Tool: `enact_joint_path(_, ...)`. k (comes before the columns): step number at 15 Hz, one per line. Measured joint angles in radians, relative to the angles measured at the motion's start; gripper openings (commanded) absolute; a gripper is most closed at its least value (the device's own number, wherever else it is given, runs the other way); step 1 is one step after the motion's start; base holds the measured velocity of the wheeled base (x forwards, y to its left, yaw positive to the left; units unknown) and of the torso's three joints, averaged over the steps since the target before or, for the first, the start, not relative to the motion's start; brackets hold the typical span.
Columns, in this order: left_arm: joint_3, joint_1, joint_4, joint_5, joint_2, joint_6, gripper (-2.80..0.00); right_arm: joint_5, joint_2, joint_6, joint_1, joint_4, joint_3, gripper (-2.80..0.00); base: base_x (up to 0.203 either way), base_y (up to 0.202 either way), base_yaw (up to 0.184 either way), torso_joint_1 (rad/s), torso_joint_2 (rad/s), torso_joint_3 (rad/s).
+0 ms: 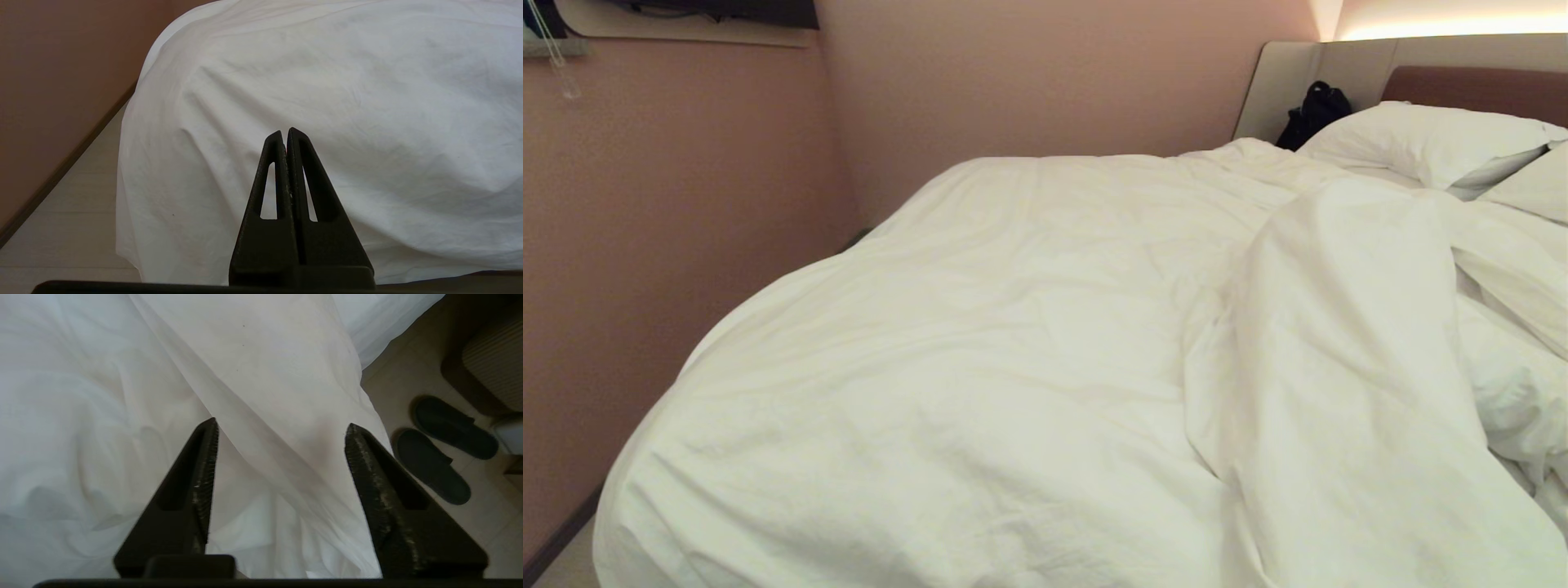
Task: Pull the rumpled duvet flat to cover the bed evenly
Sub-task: Flatten the corners of the folded blanket
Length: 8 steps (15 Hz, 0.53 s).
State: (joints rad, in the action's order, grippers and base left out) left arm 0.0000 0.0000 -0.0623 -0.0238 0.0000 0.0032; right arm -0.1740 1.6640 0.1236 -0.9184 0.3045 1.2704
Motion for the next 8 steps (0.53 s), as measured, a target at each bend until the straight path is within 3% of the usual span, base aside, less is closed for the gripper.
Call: enact_joint_path(8,0.000,0.000,0.000,0.000,0.000,0.000,-2.80,0.047,0.047,0.171,-0.014,-0.002,-0.010,0.00,0.000,0.000,0.000,0.000,0.00,0.000)
